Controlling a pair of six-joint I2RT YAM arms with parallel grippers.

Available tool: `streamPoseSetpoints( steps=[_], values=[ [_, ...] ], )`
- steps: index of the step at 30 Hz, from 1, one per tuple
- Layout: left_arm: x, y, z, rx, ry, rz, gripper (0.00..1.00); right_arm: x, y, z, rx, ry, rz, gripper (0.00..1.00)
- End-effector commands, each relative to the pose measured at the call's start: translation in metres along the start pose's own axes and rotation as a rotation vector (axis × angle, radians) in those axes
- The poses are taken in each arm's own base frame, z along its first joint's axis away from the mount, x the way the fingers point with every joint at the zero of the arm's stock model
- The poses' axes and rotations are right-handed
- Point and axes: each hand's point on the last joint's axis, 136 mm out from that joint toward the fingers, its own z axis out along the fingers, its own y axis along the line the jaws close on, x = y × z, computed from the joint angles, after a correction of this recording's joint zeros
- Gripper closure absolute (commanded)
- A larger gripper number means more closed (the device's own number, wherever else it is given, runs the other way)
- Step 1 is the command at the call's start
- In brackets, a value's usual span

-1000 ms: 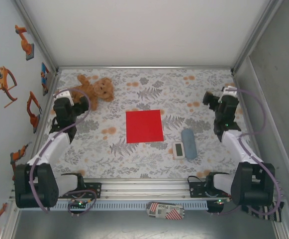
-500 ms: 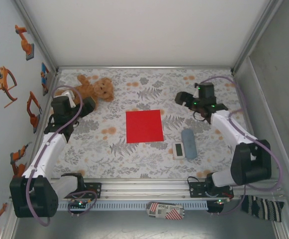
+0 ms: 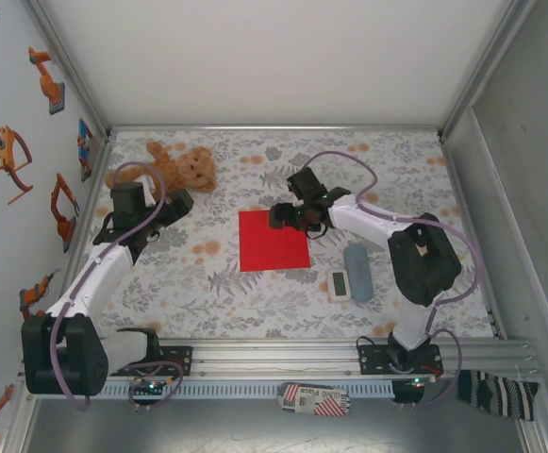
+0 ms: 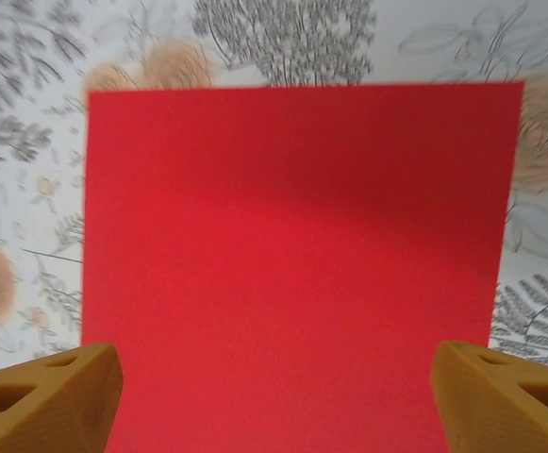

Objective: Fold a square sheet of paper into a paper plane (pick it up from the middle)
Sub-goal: First fold in half a square sheet of paper at the center of the table.

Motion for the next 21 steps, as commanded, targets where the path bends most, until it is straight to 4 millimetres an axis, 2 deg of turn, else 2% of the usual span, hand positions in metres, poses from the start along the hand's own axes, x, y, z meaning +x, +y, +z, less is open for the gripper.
streamPoseSetpoints(
  steps=[1,9,18,21],
  values=[
    [0.001,-0.012,0.005,0.038,0.023,-0.009,0.04,0.003,-0.004,0.005,0.077,0.021,0.02,0.16],
    [0.012,-0.016,0.018,0.06,0.071,-0.041,0.04,0.013,-0.011,0.027,0.135,0.074,0.032,0.16],
    [0.058,-0.032,0.039,0.091,0.247,-0.11,0.0,0.023,-0.014,0.046,0.124,0.104,0.116,0.16],
    [0.08,-0.042,0.047,0.09,0.317,-0.115,0.03,0.03,-0.014,0.054,0.106,0.117,0.188,0.17]
  ],
)
